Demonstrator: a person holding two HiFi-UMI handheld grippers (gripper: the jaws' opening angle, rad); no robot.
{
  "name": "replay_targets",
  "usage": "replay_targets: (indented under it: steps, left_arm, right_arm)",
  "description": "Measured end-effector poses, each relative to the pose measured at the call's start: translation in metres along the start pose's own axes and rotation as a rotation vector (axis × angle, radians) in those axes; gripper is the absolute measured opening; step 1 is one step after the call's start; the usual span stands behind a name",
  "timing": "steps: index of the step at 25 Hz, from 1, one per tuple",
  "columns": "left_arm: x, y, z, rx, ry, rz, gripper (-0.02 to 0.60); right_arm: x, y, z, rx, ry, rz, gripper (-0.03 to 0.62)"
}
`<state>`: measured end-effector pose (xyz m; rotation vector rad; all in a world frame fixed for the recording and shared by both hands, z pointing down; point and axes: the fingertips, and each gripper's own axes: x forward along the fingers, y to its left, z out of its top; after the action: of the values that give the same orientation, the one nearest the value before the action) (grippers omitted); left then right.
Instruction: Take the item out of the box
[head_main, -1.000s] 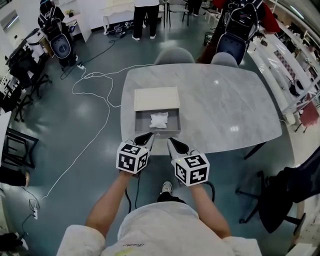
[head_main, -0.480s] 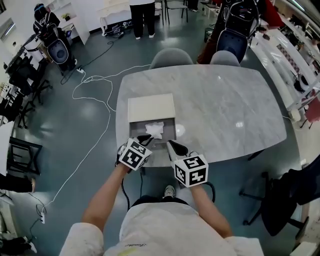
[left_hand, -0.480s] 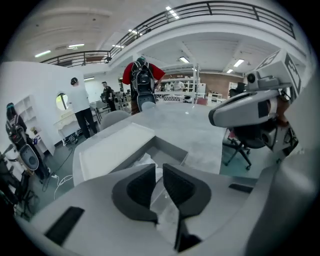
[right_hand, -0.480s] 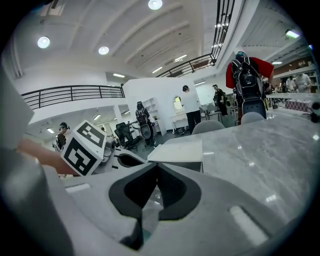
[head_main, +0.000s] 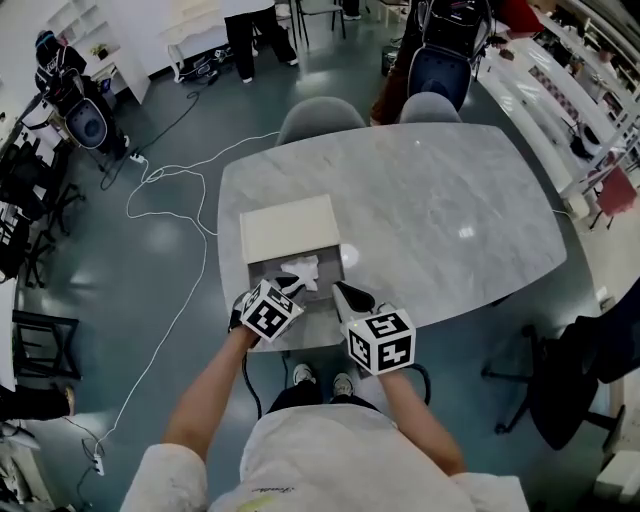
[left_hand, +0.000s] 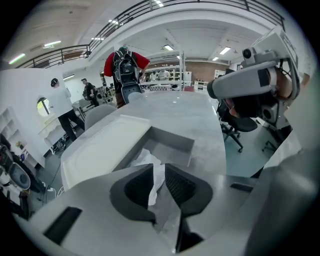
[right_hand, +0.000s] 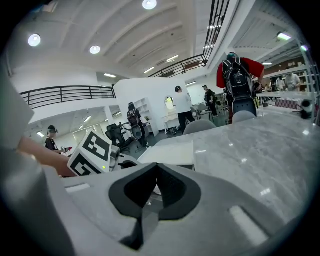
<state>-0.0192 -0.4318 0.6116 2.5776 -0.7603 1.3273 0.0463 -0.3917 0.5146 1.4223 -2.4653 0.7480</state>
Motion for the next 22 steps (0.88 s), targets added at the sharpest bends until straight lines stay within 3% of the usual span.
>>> replay_targets:
  steps: [14, 22]
  left_arm:
    - [0.039, 0.004, -0.02, 0.151, 0.113, -0.11, 0.072]
    - [0.046, 0.005, -0.028, 0.196, 0.152, -0.105, 0.06]
  right_arm:
    - [0.001, -0.019, 0.006, 0.026, -0.015, -0.118, 0.005]
    - [0.003, -0.021, 0.009, 0.026, -0.009, -0.132, 0.005]
